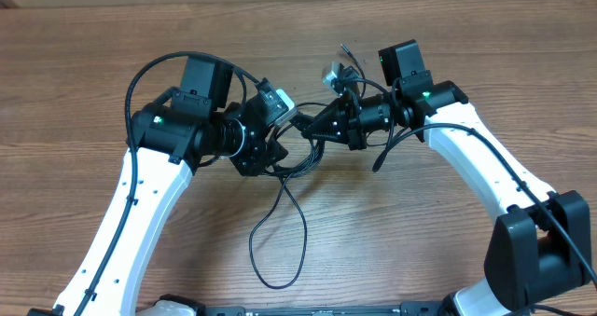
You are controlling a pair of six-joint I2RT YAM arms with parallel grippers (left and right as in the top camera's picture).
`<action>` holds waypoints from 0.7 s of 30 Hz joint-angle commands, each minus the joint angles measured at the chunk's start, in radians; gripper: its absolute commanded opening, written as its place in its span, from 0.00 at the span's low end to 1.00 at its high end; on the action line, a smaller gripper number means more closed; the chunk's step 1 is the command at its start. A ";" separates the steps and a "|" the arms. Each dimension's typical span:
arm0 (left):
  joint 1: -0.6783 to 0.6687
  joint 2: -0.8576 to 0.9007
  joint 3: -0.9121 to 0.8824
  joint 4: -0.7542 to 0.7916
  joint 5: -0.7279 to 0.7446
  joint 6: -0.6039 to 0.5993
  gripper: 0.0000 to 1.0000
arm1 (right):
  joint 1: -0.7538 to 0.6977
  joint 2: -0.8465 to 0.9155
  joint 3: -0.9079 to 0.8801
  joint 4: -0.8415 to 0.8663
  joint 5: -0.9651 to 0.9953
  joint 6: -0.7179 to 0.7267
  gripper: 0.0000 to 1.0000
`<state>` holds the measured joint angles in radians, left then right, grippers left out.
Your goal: Untangle cables
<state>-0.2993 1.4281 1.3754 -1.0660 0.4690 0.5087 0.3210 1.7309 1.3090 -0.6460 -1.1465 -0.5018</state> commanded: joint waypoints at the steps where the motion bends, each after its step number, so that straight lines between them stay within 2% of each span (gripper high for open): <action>1: 0.005 0.005 0.010 0.000 -0.008 0.011 0.58 | -0.002 -0.027 0.028 0.004 -0.045 -0.005 0.04; 4: 0.005 0.005 0.008 -0.002 -0.008 0.011 0.49 | -0.002 -0.027 0.028 0.004 -0.049 -0.005 0.04; 7: 0.005 0.005 0.006 -0.001 -0.008 0.012 0.12 | -0.002 -0.027 0.028 0.005 -0.085 -0.005 0.04; 8: 0.005 0.005 0.006 0.000 -0.009 0.012 0.04 | -0.002 -0.027 0.028 0.005 -0.087 -0.005 0.04; 17: 0.005 0.005 0.006 0.042 -0.061 0.011 0.04 | -0.003 -0.027 0.028 0.005 -0.059 -0.004 0.04; 18: 0.005 0.005 0.006 0.044 -0.061 0.007 0.04 | -0.003 -0.027 0.028 0.005 -0.059 -0.004 0.09; 19: 0.005 0.005 0.006 0.047 -0.060 0.007 0.04 | -0.003 -0.027 0.028 0.005 -0.058 0.000 0.26; 20: 0.005 0.005 0.006 0.049 -0.058 0.007 0.04 | -0.003 -0.027 0.028 0.005 -0.055 0.000 0.53; 21: 0.005 0.005 0.006 0.050 -0.058 0.007 0.04 | -0.003 -0.027 0.028 0.005 -0.039 0.000 0.69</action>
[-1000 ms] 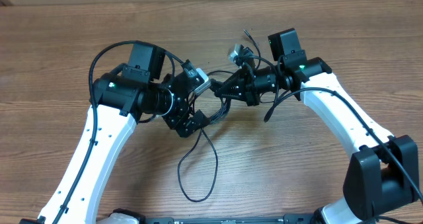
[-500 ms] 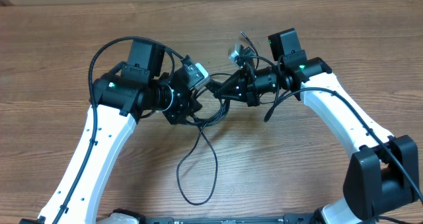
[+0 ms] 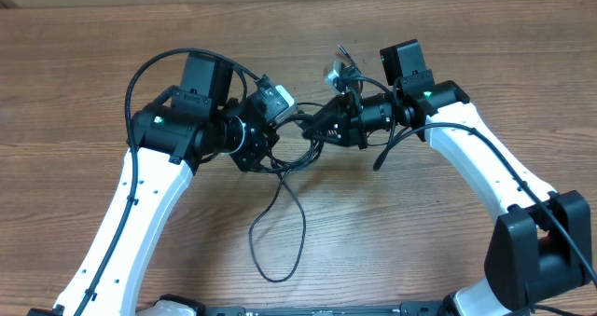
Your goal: Untangle cables
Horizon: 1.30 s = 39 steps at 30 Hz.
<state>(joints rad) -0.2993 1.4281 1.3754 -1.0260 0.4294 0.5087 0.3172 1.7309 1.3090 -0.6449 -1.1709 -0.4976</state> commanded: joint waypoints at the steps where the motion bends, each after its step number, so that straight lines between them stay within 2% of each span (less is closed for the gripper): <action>1: 0.004 0.005 0.006 0.010 -0.018 0.008 0.04 | 0.000 -0.027 0.028 0.008 0.023 0.003 0.84; 2: 0.005 0.005 0.006 0.010 -0.018 0.008 0.04 | -0.003 -0.027 0.028 0.012 0.063 0.026 1.00; 7: 0.005 0.005 0.006 0.026 -0.018 0.008 0.04 | -0.055 -0.027 0.028 0.074 0.210 0.262 1.00; 13: 0.005 0.005 0.006 0.058 -0.020 -0.031 0.04 | -0.126 -0.027 0.028 0.082 0.210 0.390 1.00; 16: 0.005 0.005 0.006 0.103 -0.023 -0.091 0.04 | -0.143 -0.027 0.028 0.074 0.211 0.491 1.00; 19: 0.005 0.005 0.006 0.169 -0.056 -0.222 0.04 | -0.140 -0.027 0.028 0.045 0.257 0.608 1.00; 26: 0.004 0.005 0.006 0.209 -0.176 -0.479 0.04 | -0.109 -0.027 0.028 -0.016 0.476 0.684 1.00; 31: 0.004 0.005 0.006 0.213 -0.229 -0.612 0.04 | -0.092 -0.027 0.028 0.031 0.470 0.684 1.00; 36: -0.005 0.006 0.006 0.222 -0.229 -0.666 0.04 | -0.053 -0.027 0.028 0.114 0.354 0.679 1.00; 39: -0.017 0.012 0.006 0.221 -0.231 -0.682 0.04 | -0.021 -0.027 0.028 0.178 0.312 0.653 0.77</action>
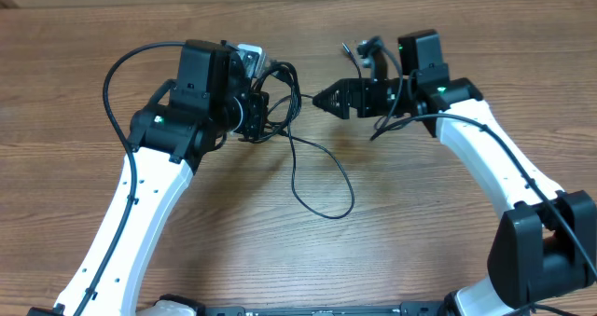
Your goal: Untangle cables
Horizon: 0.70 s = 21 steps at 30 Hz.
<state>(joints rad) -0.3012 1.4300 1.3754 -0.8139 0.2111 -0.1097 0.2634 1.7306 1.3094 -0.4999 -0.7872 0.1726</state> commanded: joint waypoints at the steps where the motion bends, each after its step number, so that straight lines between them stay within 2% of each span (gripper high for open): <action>1: -0.020 0.015 0.006 0.008 -0.013 -0.072 0.04 | 0.046 -0.027 0.028 0.050 -0.071 -0.017 0.64; 3: -0.029 0.027 0.006 0.008 -0.012 -0.103 0.04 | 0.075 -0.027 0.028 0.074 -0.056 -0.017 0.64; 4: -0.032 0.035 0.006 0.008 -0.012 -0.117 0.04 | 0.088 -0.027 0.028 0.077 -0.028 -0.017 0.68; 9: -0.043 0.069 0.006 0.007 0.000 -0.124 0.04 | 0.138 -0.027 0.028 0.072 0.145 -0.023 0.69; 10: -0.045 0.071 0.006 0.007 -0.001 -0.124 0.04 | 0.142 -0.027 0.028 0.072 0.161 -0.024 0.68; 13: -0.047 0.072 0.006 0.011 -0.004 -0.124 0.04 | 0.145 -0.027 0.028 0.073 0.193 -0.024 0.56; 21: -0.047 0.071 0.006 0.011 0.052 -0.123 0.04 | 0.145 -0.027 0.028 0.072 0.280 -0.024 0.57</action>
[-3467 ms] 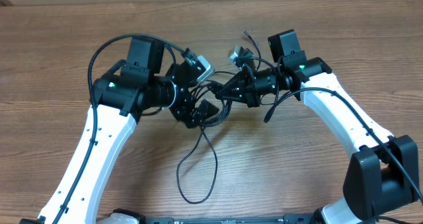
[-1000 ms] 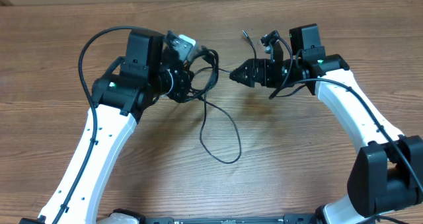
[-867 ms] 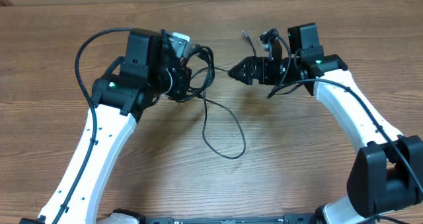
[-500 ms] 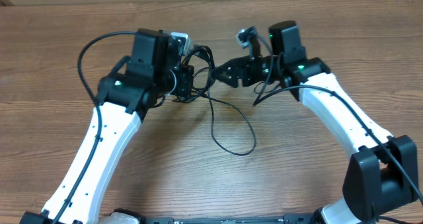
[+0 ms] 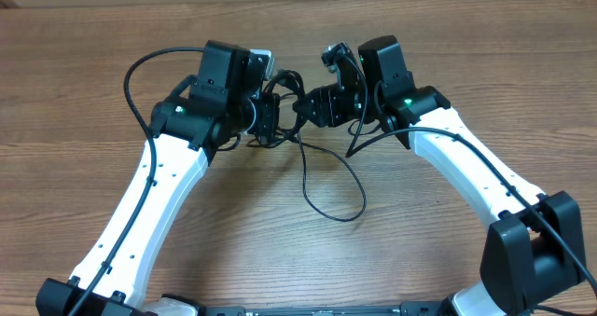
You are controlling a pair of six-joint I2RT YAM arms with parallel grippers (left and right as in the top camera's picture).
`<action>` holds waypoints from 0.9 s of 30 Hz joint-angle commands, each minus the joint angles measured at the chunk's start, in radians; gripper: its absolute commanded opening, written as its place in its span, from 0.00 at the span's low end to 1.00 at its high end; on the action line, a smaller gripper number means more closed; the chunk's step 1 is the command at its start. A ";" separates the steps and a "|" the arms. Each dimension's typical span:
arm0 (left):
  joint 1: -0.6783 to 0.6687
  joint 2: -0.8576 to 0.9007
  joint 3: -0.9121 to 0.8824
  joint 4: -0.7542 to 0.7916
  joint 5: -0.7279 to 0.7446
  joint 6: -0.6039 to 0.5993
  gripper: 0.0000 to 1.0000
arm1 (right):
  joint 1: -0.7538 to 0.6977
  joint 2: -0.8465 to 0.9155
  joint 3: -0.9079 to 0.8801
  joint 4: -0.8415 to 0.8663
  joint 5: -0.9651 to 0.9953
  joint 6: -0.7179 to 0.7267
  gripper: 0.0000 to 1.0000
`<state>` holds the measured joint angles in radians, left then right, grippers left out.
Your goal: Untangle cables
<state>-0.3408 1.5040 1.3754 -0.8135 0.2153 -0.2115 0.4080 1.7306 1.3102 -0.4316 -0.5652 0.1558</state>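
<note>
A thin black cable is bunched into a tangle (image 5: 283,102) held above the wooden table between the two grippers. One long loop of it (image 5: 334,197) hangs down and lies on the wood. My left gripper (image 5: 269,114) is shut on the left side of the tangle, with a white plug (image 5: 263,55) showing just behind it. My right gripper (image 5: 300,105) points left and touches the tangle's right side. Its jaws are lost in the dark cable, so their state is unclear. A small connector end (image 5: 328,53) sticks up above the right wrist.
The wooden table (image 5: 448,36) spreads all around. Both arms' own black hoses arc over their wrists, the left one (image 5: 140,69) and the right one (image 5: 368,134). The arm bases stand at the near edge.
The right gripper has moved left, from a gap away to up against the tangle. The left gripper has shifted slightly right with the tangle. The hanging loop lies a little further right.
At first both grippers met at the tangle mid-table, with a loop trailing toward the near edge. Then the left gripper held the bunch further back and left, while the right gripper stood apart from it. Now the right gripper is back at the tangle.
</note>
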 commanded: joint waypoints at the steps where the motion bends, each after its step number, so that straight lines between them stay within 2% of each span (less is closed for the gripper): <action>1: -0.008 -0.003 0.006 0.011 0.050 -0.021 0.04 | 0.001 -0.027 0.027 0.005 0.061 -0.007 0.57; 9: -0.008 -0.003 0.006 0.020 0.093 -0.021 0.04 | 0.001 -0.027 0.027 0.001 0.119 -0.007 0.55; 12: -0.007 -0.003 0.006 0.030 0.101 -0.022 0.04 | 0.002 -0.027 0.027 -0.004 0.119 -0.007 0.40; 14: -0.008 -0.003 0.006 0.035 0.109 -0.022 0.04 | 0.003 -0.027 0.027 -0.008 0.119 -0.007 0.26; 17: -0.007 -0.003 0.006 0.040 0.115 -0.022 0.04 | 0.003 -0.027 0.027 -0.016 0.119 -0.007 0.14; 21: -0.007 -0.003 0.006 0.044 0.105 -0.022 0.04 | 0.003 -0.027 0.027 -0.026 0.119 -0.007 0.04; 27: -0.006 -0.002 0.006 0.045 0.026 -0.060 0.04 | 0.003 -0.027 0.027 -0.037 0.119 -0.008 0.04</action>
<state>-0.3408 1.5040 1.3754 -0.7769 0.2867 -0.2287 0.4114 1.7306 1.3106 -0.4644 -0.4641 0.1528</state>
